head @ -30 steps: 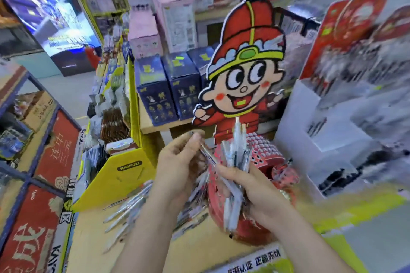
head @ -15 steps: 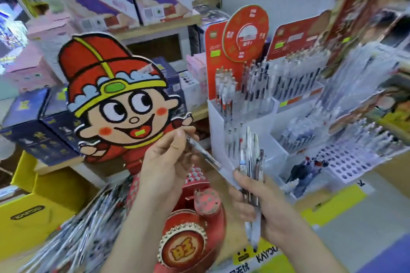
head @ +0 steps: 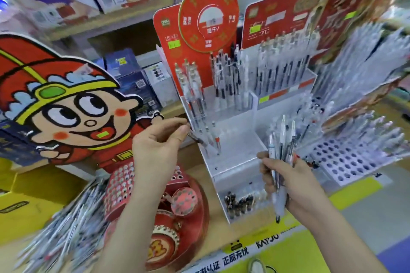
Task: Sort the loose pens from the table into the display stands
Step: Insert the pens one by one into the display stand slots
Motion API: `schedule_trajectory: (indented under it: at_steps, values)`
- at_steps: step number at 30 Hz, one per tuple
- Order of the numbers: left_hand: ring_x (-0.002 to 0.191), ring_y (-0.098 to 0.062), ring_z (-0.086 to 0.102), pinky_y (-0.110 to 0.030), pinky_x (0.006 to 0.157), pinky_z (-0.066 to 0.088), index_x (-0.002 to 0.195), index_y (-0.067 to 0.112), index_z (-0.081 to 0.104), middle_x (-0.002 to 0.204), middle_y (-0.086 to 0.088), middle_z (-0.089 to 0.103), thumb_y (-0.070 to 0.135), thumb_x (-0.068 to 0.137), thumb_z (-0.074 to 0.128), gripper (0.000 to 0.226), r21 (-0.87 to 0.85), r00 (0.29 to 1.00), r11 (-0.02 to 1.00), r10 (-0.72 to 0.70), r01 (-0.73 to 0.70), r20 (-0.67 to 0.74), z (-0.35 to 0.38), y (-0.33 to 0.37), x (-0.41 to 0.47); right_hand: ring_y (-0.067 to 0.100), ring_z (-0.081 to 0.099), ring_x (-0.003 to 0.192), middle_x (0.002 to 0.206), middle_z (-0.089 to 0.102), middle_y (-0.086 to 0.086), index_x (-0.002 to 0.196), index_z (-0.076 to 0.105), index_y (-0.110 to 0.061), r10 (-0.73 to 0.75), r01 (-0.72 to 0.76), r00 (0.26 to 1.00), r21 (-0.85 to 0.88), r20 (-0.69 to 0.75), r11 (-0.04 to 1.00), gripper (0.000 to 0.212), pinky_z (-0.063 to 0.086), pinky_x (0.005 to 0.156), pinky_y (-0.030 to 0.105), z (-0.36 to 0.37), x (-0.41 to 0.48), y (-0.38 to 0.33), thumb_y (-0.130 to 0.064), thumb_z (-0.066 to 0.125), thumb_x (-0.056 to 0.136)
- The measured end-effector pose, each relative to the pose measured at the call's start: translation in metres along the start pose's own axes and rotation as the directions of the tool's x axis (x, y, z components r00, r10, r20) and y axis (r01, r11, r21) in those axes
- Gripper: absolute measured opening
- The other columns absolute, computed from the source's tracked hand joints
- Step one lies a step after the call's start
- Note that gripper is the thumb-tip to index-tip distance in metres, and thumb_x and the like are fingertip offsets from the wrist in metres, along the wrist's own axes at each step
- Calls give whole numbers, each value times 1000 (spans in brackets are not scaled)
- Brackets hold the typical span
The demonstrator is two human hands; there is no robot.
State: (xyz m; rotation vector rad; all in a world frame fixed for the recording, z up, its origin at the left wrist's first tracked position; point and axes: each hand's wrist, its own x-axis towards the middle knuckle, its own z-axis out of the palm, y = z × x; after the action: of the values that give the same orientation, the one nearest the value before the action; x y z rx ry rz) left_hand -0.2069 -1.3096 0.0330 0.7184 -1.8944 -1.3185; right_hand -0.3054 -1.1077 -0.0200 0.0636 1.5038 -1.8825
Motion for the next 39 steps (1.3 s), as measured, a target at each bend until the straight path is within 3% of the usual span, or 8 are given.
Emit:
schedule_trajectory:
  at_steps: [6,8,16,20,25,31,35,39]
  values:
    - [65,-9,67,-16,61,52,82,11,71,71,2,72,0,82,68,11,-240,994,964,-108,113,32,14,4,6,15,42,51,83,67,9,103,66,-4,-28,29,998,-13,54,999,16,38,45,24,2,4,5,-12,61,90]
    - [59,-10,65,-18,59,52,81,10,71,66,4,70,1,82,67,10,-264,990,955,-121,137,78,18,4,7,14,42,51,83,69,7,103,66,-4,-40,42,996,-26,74,999,29,38,46,24,10,5,7,-21,68,81]
    - [66,-14,65,-26,64,56,87,16,70,72,-1,71,8,85,69,9,-239,967,958,-102,159,233,13,1,15,17,50,50,84,67,15,104,62,-7,51,-111,954,190,294,976,32,38,41,20,43,-6,21,-21,71,77]
    - [72,-18,67,-28,70,58,96,16,68,78,-7,73,8,89,65,10,-168,953,977,-78,132,292,15,0,22,19,56,52,86,65,17,100,70,-15,-18,-149,898,343,439,928,45,41,39,20,52,-12,29,-24,92,62]
    - [82,-17,71,-24,68,56,99,20,69,80,-3,75,13,90,66,12,-135,920,976,-106,168,378,11,-7,20,16,54,52,90,65,15,105,68,-16,-92,-128,816,333,571,934,39,39,41,18,61,-18,29,-23,86,71]
    - [57,-16,57,-22,54,49,104,12,63,73,-4,70,14,77,72,28,-243,751,824,-292,512,592,5,-8,21,14,45,42,90,68,19,103,66,-16,-136,11,879,266,457,964,46,33,42,19,58,-25,30,-22,89,64]
    - [55,-17,58,-23,53,49,108,11,51,75,-10,71,4,87,66,27,-139,690,871,-266,471,673,16,-5,16,14,42,37,81,68,20,94,64,-13,-115,44,939,218,324,975,52,31,40,18,48,-35,34,-28,94,54]
    - [60,-18,60,-23,57,50,114,11,51,80,-10,73,2,93,57,24,-186,756,904,-194,385,625,34,4,5,13,41,35,62,59,12,74,67,-16,-76,26,981,269,177,963,47,34,37,18,25,-35,32,-38,97,45]
